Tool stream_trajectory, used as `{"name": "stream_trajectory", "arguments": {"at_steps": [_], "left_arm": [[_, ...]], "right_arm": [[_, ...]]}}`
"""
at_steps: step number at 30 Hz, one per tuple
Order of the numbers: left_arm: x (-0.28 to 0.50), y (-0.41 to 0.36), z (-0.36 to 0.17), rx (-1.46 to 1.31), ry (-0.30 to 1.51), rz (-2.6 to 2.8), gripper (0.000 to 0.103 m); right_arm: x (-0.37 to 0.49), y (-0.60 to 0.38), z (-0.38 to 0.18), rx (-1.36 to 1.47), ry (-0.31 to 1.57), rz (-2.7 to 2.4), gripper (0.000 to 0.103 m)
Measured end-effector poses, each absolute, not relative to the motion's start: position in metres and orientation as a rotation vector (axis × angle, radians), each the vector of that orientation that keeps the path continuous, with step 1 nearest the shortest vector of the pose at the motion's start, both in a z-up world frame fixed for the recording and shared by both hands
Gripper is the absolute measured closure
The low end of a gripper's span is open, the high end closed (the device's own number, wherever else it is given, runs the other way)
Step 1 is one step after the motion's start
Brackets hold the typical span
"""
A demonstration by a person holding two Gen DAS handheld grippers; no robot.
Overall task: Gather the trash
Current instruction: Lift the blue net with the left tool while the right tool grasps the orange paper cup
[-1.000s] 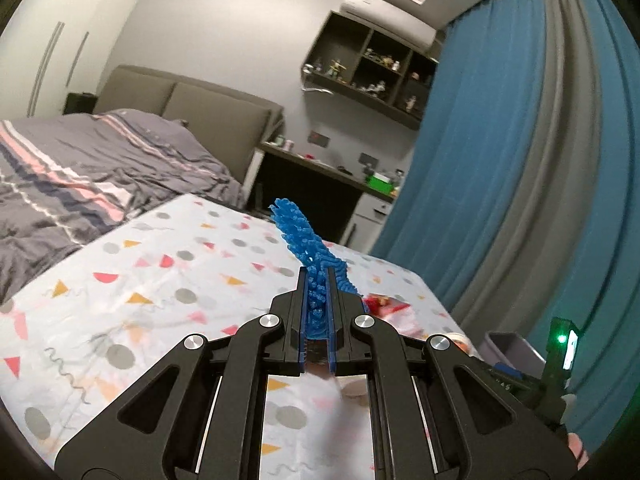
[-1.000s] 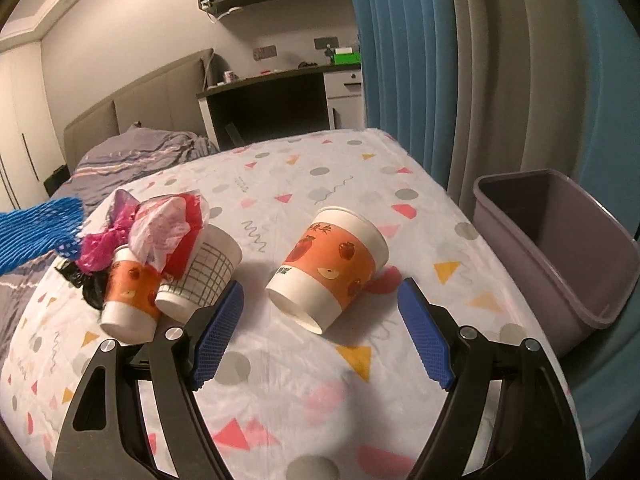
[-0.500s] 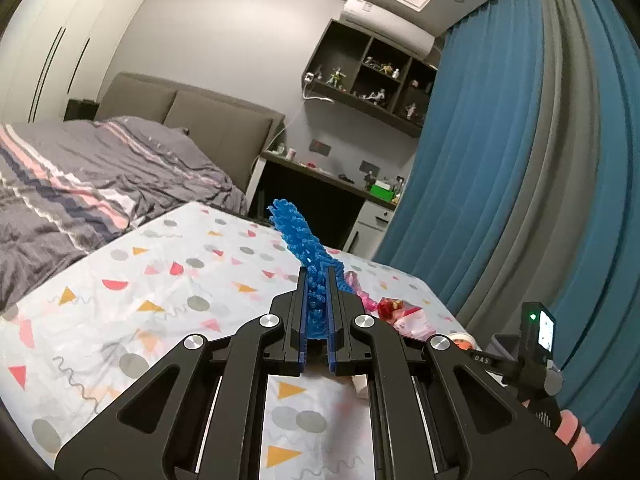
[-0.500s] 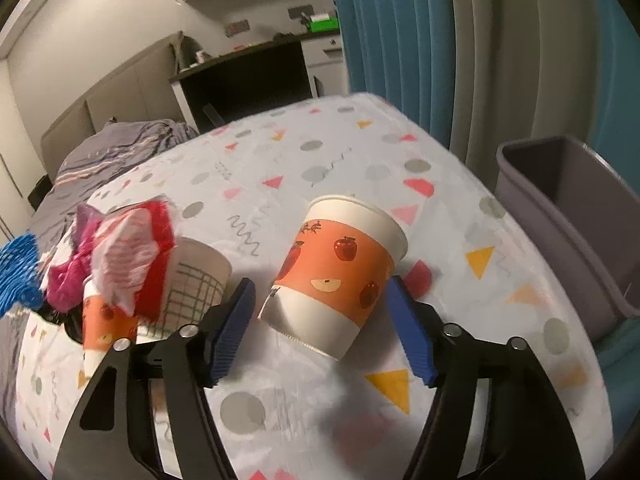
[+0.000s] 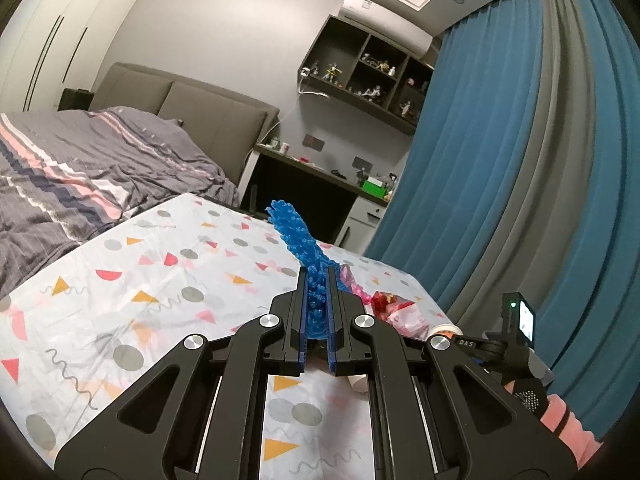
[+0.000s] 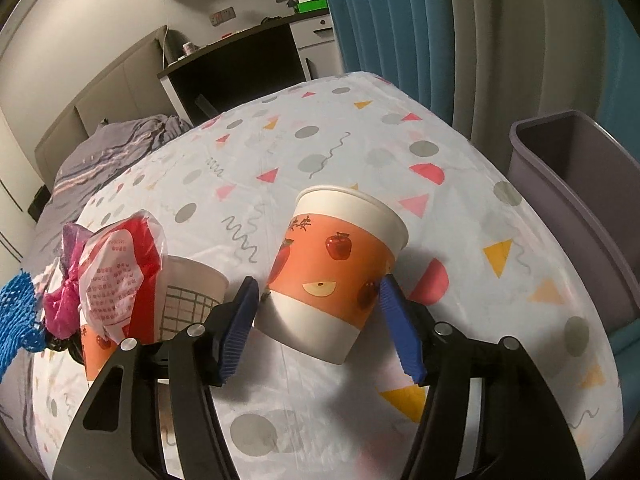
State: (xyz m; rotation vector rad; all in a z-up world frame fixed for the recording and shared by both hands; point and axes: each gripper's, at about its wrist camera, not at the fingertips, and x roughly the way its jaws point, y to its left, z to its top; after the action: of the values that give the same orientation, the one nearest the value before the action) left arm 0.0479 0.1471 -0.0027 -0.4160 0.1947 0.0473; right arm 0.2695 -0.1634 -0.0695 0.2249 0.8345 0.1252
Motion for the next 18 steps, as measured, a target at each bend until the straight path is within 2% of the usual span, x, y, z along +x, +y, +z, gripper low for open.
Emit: {"name": "stream_trajectory", "arguments": {"at_steps": [12, 18], "left_arm": [[0.0425, 0.1432, -0.0014, -0.401, 0.191, 0.045, 0.096], [0.0417, 0.1409, -0.0013, -0.401, 0.192, 0.037, 0.096]], "right_arm": [[0.2781, -0.1631, -0.0731, 0.263, 0.876, 0.142, 0.04], [0.278, -0.1658, -0.0741, 0.273, 0.874, 0.169, 0.042]]}}
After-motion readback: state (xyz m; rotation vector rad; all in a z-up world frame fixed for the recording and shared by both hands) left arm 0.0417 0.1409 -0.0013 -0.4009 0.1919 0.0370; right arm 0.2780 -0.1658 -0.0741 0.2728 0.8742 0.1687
